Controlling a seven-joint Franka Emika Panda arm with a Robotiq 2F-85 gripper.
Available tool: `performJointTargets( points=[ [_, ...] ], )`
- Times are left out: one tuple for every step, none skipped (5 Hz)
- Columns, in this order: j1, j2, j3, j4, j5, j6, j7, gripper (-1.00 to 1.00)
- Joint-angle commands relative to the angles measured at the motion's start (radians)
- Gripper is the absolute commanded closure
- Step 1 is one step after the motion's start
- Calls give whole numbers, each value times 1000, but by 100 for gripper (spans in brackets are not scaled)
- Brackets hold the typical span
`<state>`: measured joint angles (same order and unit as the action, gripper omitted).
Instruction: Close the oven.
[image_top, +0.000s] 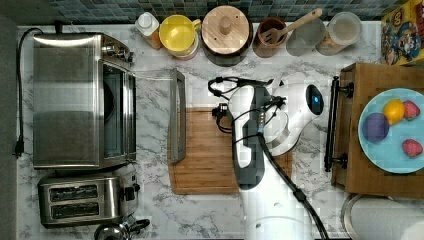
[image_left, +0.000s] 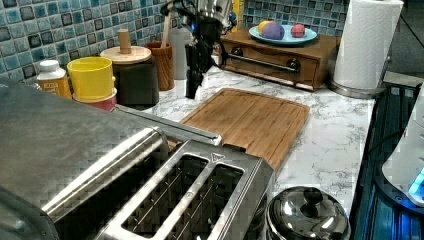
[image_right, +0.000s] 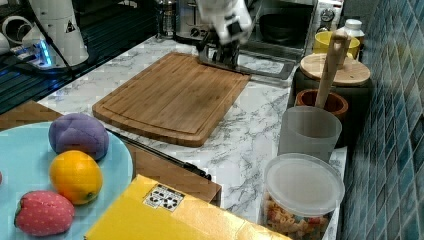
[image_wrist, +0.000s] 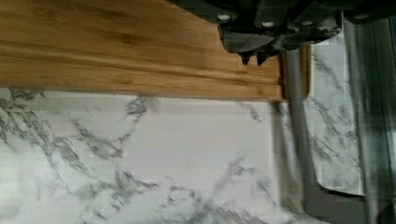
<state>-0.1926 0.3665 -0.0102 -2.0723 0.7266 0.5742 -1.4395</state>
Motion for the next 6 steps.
performJointTargets(
  points=[
    [-9, -14, 122, -34, 175, -13, -243, 100],
    [-18, -52, 144, -85, 256, 24, -312, 100],
    [-7, -28, 146, -62, 275, 28, -281, 100],
    [6, -17, 156, -46, 310, 66, -253, 100],
    [18, 5, 172, -35, 314, 76, -242, 100],
    [44, 14, 200, -48, 360, 159, -239, 100]
  ],
)
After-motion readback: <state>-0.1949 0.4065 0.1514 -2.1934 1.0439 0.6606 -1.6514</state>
